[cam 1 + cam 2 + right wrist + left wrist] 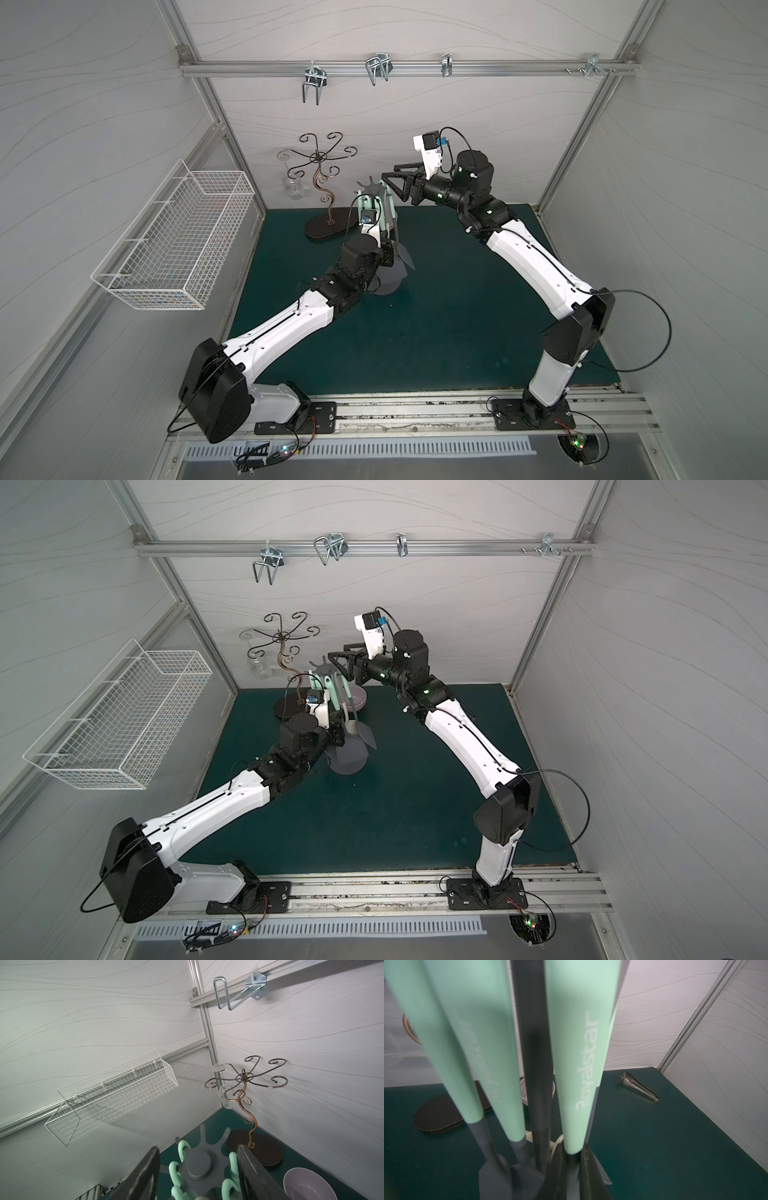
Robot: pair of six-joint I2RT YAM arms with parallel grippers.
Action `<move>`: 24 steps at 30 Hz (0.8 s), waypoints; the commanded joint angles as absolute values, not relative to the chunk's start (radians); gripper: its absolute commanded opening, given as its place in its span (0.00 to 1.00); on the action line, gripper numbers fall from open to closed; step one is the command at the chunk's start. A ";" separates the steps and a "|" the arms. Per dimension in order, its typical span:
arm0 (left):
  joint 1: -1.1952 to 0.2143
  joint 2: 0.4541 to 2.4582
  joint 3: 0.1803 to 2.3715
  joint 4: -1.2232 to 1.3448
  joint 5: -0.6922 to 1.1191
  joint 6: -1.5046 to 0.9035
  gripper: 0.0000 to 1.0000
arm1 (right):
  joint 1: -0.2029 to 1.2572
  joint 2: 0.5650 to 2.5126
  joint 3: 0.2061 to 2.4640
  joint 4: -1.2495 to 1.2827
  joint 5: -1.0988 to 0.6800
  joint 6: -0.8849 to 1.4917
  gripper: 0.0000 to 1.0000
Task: Take the spatula off the kitchen utensil rack
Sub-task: Take off the spatula from the rack.
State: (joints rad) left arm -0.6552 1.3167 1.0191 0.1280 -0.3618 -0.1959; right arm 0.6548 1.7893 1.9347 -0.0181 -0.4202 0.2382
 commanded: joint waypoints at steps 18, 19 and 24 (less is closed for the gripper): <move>-0.653 1.108 1.076 -0.039 -0.168 -0.118 0.00 | 0.670 1.803 1.883 -0.069 -0.388 0.149 0.57; -0.653 1.103 1.071 -0.048 -0.166 -0.109 0.00 | 0.670 1.806 1.886 -0.074 -0.387 0.146 0.57; -0.650 1.105 1.068 -0.118 -0.134 -0.087 0.00 | 0.670 1.840 1.927 -0.135 -0.377 0.135 0.56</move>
